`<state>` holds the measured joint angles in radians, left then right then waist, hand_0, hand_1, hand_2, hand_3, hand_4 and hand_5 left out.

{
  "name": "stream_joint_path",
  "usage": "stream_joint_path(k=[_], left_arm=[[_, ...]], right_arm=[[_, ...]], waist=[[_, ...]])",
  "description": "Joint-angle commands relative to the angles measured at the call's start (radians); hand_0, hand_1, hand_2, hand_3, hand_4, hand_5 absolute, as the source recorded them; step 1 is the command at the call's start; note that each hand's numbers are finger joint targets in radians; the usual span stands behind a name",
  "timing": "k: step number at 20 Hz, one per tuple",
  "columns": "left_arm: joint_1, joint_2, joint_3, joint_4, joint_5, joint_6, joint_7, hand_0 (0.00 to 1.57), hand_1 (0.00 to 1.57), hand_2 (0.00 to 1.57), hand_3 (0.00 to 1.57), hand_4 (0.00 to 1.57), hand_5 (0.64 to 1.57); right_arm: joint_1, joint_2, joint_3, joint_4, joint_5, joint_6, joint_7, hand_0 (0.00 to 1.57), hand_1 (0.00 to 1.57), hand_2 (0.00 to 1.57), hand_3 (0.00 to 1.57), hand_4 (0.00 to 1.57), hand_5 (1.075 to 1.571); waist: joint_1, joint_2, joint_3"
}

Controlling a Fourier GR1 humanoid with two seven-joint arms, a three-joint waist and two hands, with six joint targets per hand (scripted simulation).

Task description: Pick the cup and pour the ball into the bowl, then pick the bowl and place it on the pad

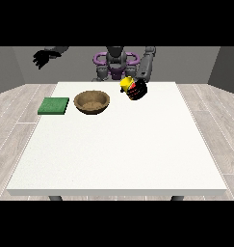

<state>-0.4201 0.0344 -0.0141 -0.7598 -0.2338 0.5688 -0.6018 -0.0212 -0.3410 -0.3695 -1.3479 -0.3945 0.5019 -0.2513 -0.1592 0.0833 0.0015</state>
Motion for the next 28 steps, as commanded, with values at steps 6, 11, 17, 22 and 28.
stream_joint_path(k=[6, 11, 17, 22, 28], left_arm=[[-0.188, 0.088, -0.22, 0.168, -0.416, 0.192, 0.428, 1.31, 1.31, 1.57, 1.57, 1.24, 1.561], [-0.355, 0.135, -0.358, 0.278, -0.669, 0.135, 0.671, 1.17, 1.17, 1.57, 1.35, 1.06, 1.569], [-0.416, 0.013, -0.46, 0.309, -0.831, 0.001, 0.916, 1.0, 1.0, 1.57, 1.28, 1.05, 1.567], [-0.508, -0.033, -0.558, 0.236, -0.915, -0.086, 1.14, 0.77, 0.77, 1.57, 1.21, 1.05, 1.568], [-0.479, -0.034, -0.673, 0.158, -0.985, -0.255, 1.264, 0.45, 0.45, 1.56, 1.21, 0.76, 1.569]], right_arm=[[-0.065, -0.033, 0.022, 0.029, 0.013, -0.061, 0.143, 0.0, 0.0, 0.0, 0.0, 0.58, 1.568], [-0.109, -0.032, 0.009, 0.102, 0.029, -0.111, 0.164, 0.0, 0.0, 0.0, 0.0, 0.63, 1.565], [-0.062, -0.033, -0.004, 0.171, 0.046, -0.105, 0.149, 0.0, 0.0, 0.0, 0.0, 0.64, 1.565], [-0.131, -0.044, -0.019, 0.252, 0.047, -0.071, 0.07, 0.0, 0.0, 0.0, 0.0, 0.65, 1.564], [-0.173, -0.024, 0.037, 0.217, 0.062, -0.08, 0.136, 0.0, 0.0, 0.0, 0.0, 0.66, 1.561]], waist=[[0.001, -0.135, 0.0031], [0.067, -0.184, 0.005], [0.117, -0.255, -0.0001], [0.077, -0.166, 0.0002], [0.022, -0.191, -0.001]])
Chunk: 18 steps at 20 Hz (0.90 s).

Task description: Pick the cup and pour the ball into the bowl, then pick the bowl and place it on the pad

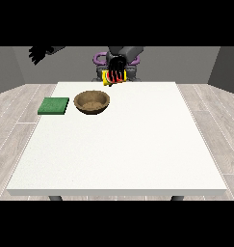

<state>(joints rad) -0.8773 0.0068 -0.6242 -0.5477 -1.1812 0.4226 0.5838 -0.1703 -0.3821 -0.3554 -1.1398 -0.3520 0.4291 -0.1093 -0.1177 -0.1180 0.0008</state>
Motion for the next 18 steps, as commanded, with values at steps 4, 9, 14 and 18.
stream_joint_path(k=[4, 9, 14, 18], left_arm=[[-0.072, -0.007, -0.15, -0.15, -0.044, -0.301, 0.091, 0.0, 0.0, 1.05, 1.37, 0.75, 1.569], [-0.052, -0.007, -0.173, -0.274, -0.048, -0.425, 0.089, 0.0, 0.0, 1.22, 1.5, 0.9, 1.571], [0.064, 0.085, -0.014, -0.316, 0.036, -0.126, -0.016, 0.0, 0.0, 1.57, 1.17, 1.03, 1.563], [0.171, 0.063, 0.11, -0.425, 0.205, 0.065, -0.115, 1.02, 1.02, 1.55, 1.22, 1.23, 1.563]], right_arm=[[-0.052, 0.012, 0.017, 0.066, 0.016, 0.005, -0.015, 0.0, 0.0, 0.0, 0.0, 0.67, 1.56], [-0.043, 0.013, 0.022, 0.081, 0.032, -0.002, -0.019, 0.0, 0.0, 0.0, 0.0, 0.71, 1.565], [-0.049, -0.001, -0.021, 0.063, 0.027, -0.065, -0.031, 0.0, 0.0, 0.0, 0.0, 0.71, 1.569], [-0.045, 0.014, -0.03, 0.072, 0.018, -0.075, -0.034, 0.0, 0.0, 0.0, 0.0, 0.71, 1.57]], waist=[[-0.021, -0.003, 0.0005], [0.004, -0.006, -0.0004], [0.104, 0.043, -0.0019], [0.154, 0.128, -0.0058]])
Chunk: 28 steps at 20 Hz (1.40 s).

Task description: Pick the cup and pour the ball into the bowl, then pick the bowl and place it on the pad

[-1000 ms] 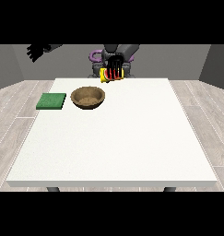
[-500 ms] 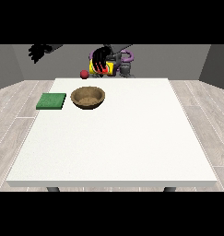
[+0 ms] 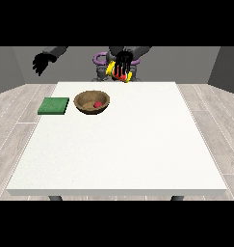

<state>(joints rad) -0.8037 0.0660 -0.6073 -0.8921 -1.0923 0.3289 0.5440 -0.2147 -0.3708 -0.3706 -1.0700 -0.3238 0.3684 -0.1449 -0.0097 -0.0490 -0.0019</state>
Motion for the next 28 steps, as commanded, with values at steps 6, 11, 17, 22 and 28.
stream_joint_path(k=[6, 11, 17, 22, 28], left_arm=[[0.076, -0.065, 0.312, -0.377, 0.585, 0.247, -0.21, 0.0, 0.0, 0.0, 0.0, 0.7, 1.556], [0.071, -0.046, 0.487, -0.537, 0.936, 0.033, -0.304, 0.0, 0.0, 0.0, 0.0, 0.0, 1.454], [0.072, 0.173, 0.716, -0.57, 1.276, -0.334, -0.372, 0.0, 0.0, 0.0, 0.0, 0.26, 1.491], [0.039, 0.355, 0.899, -0.453, 1.434, -0.514, -0.373, 0.0, 0.0, 0.0, 0.0, 0.35, 1.504], [0.057, 0.473, 0.999, -0.386, 1.51, -0.607, -0.375, 0.0, 0.0, 0.0, 0.0, 0.28, 1.508]], right_arm=[[-0.066, 0.038, -0.004, 0.006, -0.023, -0.043, 0.021, 0.0, 0.0, 0.0, 0.0, 0.7, 1.569], [-0.05, 0.061, -0.036, 0.002, -0.019, -0.115, -0.011, 0.0, 0.0, 0.0, 0.0, 0.62, 1.571], [-0.043, 0.089, -0.073, -0.003, -0.039, -0.163, -0.052, 0.0, 0.0, 0.0, 0.0, 0.0, 1.57], [-0.058, 0.181, -0.013, -0.035, 0.003, -0.237, -0.069, 0.0, 0.0, 0.0, 0.0, 0.0, 1.569], [-0.141, 0.175, -0.002, 0.125, 0.016, -0.205, -0.156, 0.0, 0.0, 0.0, 0.0, 0.0, 1.568]], waist=[[0.082, 0.167, -0.0172], [0.188, 0.205, -0.0107], [0.287, 0.269, -0.0016], [0.267, 0.284, 0.0003], [0.214, 0.331, 0.0022]])
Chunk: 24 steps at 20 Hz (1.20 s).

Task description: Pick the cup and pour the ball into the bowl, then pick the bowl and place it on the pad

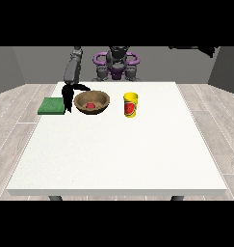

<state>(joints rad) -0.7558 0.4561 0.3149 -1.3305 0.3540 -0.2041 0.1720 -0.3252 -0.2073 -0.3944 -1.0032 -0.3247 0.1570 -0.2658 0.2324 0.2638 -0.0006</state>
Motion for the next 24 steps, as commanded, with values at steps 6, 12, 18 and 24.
stream_joint_path(k=[6, 12, 18, 24], left_arm=[[0.019, 0.152, 0.129, 0.045, 0.115, -0.099, 0.026, 0.0, 0.0, 0.0, 0.0, 0.24, 1.502], [0.058, 0.196, 0.153, 0.066, 0.141, -0.159, -0.003, 0.0, 0.0, 0.0, 0.0, 0.22, 1.494], [0.01, 0.206, 0.163, 0.042, 0.162, -0.118, 0.028, 0.0, 0.0, 0.0, 0.0, 0.25, 1.515], [0.039, 0.205, 0.173, 0.044, 0.183, -0.167, -0.002, 0.0, 0.0, 0.0, 0.0, 0.58, 1.567]], right_arm=[[-0.098, 0.009, 0.019, 0.225, 0.03, 0.02, -0.123, 0.0, 0.0, 0.0, 0.0, 0.0, 1.569], [-0.188, 0.012, 0.018, 0.306, 0.026, -0.007, -0.126, 0.0, 0.0, 0.0, 0.0, 0.0, 1.569], [-0.13, 0.044, 0.03, 0.359, 0.069, -0.11, -0.106, 1.57, 1.57, 1.57, 1.51, 0.79, 1.427], [-0.096, 0.014, 0.016, 0.323, 0.08, -0.187, -0.079, 1.57, 1.57, 1.57, 1.57, 1.07, 1.476]], waist=[[-0.042, 0.025, 0.0015], [-0.044, 0.046, 0.0013], [-0.03, 0.079, 0.0016], [0.021, 0.091, -0.0004]])
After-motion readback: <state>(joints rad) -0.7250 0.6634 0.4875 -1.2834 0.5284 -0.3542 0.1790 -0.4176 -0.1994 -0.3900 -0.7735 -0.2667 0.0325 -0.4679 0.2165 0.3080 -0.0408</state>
